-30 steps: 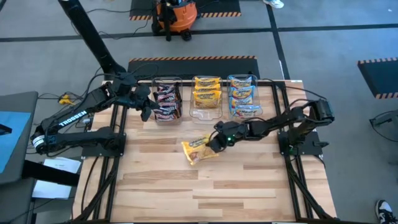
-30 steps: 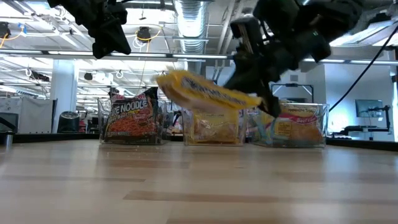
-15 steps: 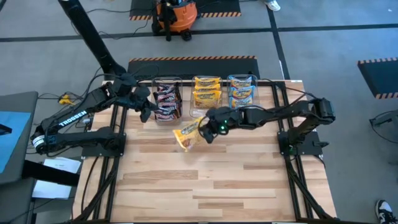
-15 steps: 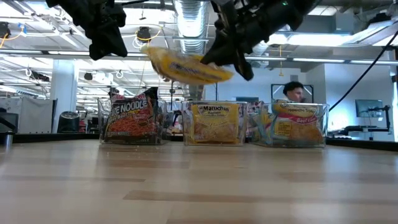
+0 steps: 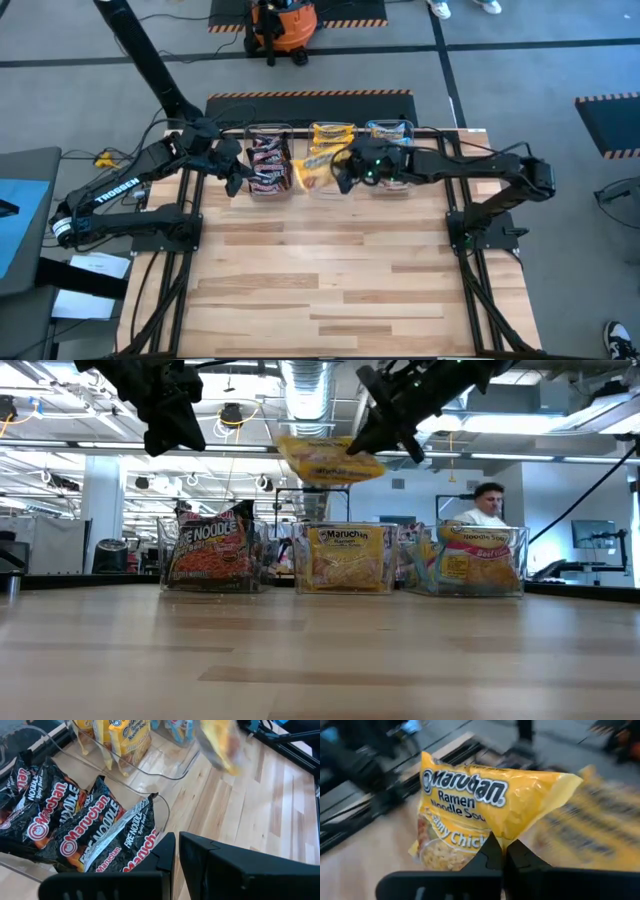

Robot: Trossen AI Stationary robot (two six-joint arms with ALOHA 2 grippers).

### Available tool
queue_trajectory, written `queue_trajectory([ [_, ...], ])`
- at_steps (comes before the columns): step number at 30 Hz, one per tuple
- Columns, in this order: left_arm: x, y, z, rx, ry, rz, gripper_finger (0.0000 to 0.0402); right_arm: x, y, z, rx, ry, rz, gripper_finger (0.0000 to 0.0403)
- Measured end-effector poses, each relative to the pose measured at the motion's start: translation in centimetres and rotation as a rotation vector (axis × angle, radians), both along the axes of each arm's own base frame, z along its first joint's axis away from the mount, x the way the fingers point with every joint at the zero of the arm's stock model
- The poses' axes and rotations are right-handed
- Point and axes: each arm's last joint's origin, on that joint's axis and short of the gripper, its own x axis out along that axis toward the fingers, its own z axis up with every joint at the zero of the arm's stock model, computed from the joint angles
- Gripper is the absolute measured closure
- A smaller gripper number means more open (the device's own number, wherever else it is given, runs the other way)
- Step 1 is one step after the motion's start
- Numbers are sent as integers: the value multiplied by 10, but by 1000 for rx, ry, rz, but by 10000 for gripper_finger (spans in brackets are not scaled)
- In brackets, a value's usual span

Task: Sort Maruchan noodles
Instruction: Put the yellow noodle pack into the middle transparent bin

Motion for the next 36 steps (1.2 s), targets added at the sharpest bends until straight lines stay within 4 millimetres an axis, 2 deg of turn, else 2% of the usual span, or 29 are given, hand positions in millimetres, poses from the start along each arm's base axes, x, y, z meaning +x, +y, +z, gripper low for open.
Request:
queue_trajectory([
  [3, 0, 0, 0, 0, 0, 0, 391, -5, -10, 4, -70, 10, -71, 396],
  [9, 0, 0, 0, 0, 0, 0, 391, -8, -22, 1, -174, 73, -198, 395],
  [13, 0, 0, 0, 0, 1, 0, 391, -2, -22, -12, -201, 138, -247, 395],
  [25, 0, 1, 0, 32, 15, 5, 391, 22, -7, -63, -236, 293, -313, 395],
  [36, 0, 1, 0, 31, 15, 5, 391, 31, -8, -91, -164, 315, -394, 394],
])
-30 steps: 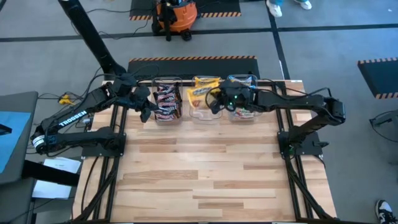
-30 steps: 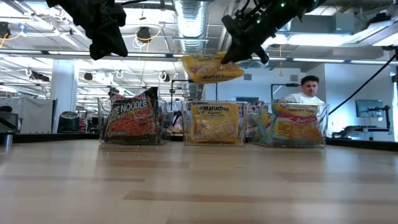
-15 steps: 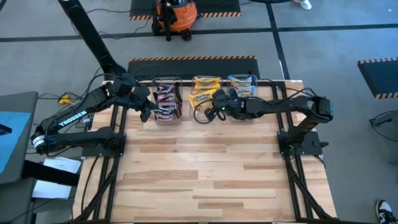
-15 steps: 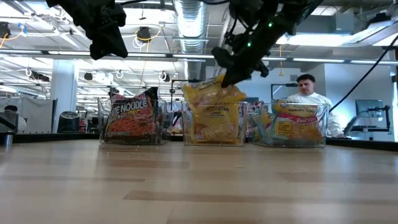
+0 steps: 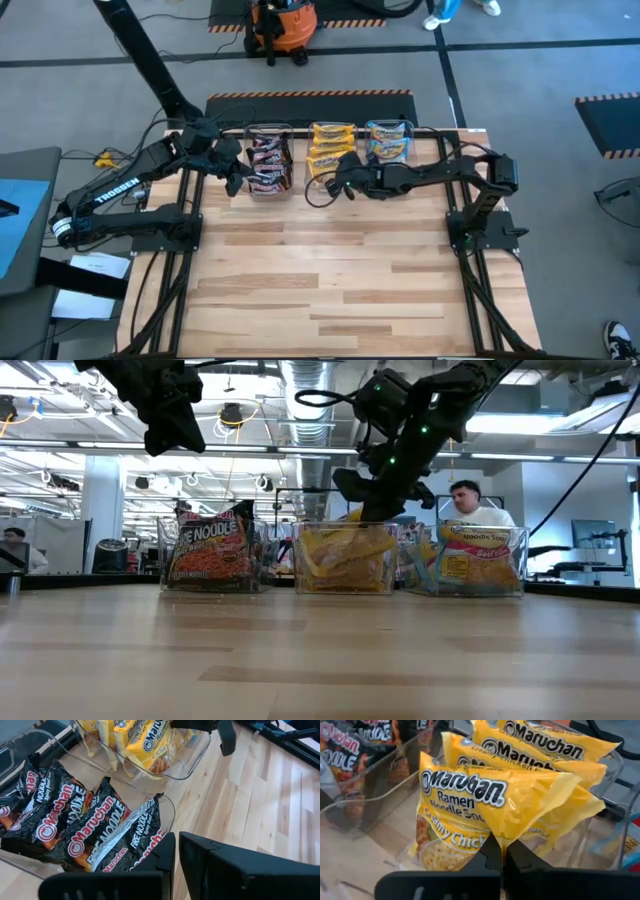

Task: Sort Maruchan noodles
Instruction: Put the yellow noodle pack into the middle transparent bin

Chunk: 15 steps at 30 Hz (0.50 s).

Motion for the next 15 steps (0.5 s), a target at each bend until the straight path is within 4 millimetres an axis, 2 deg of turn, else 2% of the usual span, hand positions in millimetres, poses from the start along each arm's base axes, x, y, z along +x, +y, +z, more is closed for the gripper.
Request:
queue_trajectory([
  [15, 0, 0, 0, -2, -1, 1, 391, -5, -17, -1, 68, -31, -35, 348],
])
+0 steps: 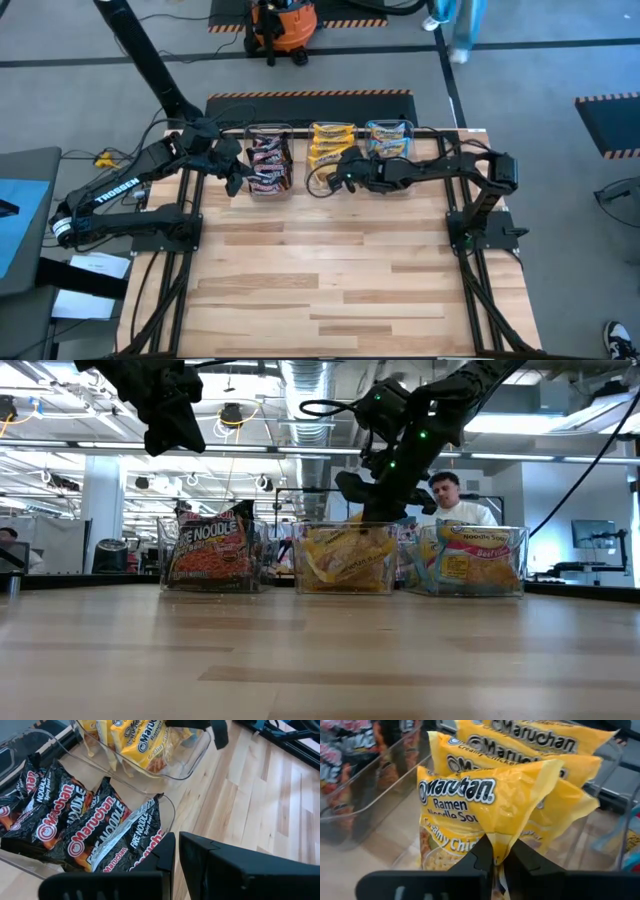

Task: Sort Maruchan noodles
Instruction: Put the yellow noodle pack into the middle transparent bin

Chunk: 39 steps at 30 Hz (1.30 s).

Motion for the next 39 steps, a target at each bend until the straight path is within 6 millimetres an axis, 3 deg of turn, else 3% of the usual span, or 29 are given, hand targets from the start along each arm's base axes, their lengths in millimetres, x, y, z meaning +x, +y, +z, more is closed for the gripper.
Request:
queue_trajectory([
  [11, 0, 0, 0, 0, 0, 0, 391, -1, -12, -7, 126, -21, 71, 333],
  [24, 0, 0, 0, -5, -2, 4, 391, -5, -10, -7, 211, -16, 73, 248],
  [32, 0, 0, 0, -18, -5, 13, 391, -7, -9, 11, 232, -27, 102, 200],
  [39, 0, 0, 0, -18, -5, 13, 391, -4, -10, 28, 246, 20, 100, 184],
])
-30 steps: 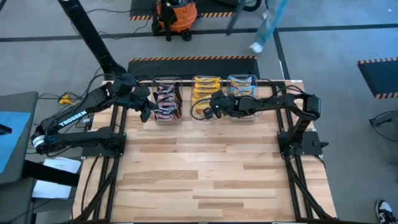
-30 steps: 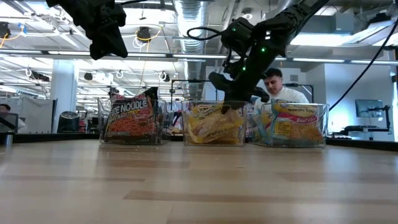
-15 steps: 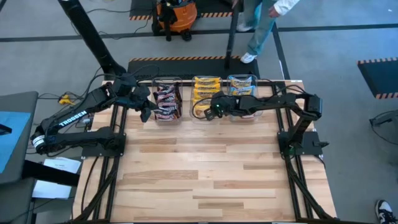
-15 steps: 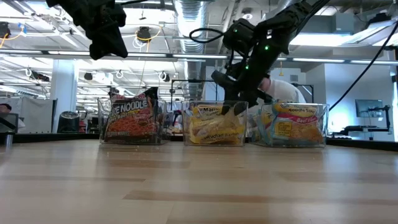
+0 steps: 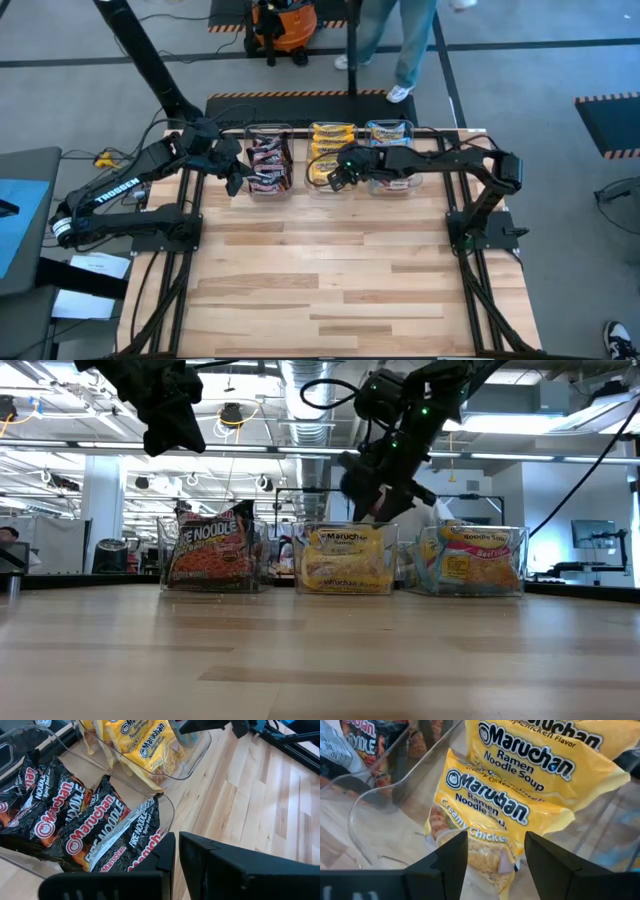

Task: Sort Maruchan noodles
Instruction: Put the yellow noodle pack into the middle transparent bin

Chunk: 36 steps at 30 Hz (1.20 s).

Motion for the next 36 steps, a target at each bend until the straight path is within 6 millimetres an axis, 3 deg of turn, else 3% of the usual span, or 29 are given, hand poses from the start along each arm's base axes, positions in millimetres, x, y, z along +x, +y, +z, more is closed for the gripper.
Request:
queue_trajectory([
  [4, 0, 0, 0, 0, 0, 0, 391, 3, -1, 9, -17, 4, 32, 184],
  [10, 0, 0, 0, 0, 0, -1, 391, 13, -8, 30, -130, 12, 272, 184],
  [21, 0, 0, 0, 12, 2, -13, 391, 15, -43, 70, -354, 12, 533, 184],
  [28, 0, 0, 0, 12, 2, -13, 391, 16, -76, 57, -317, -3, 614, 184],
  [36, 0, 0, 0, 12, 3, -12, 391, 36, -78, 28, -278, 49, 732, 184],
])
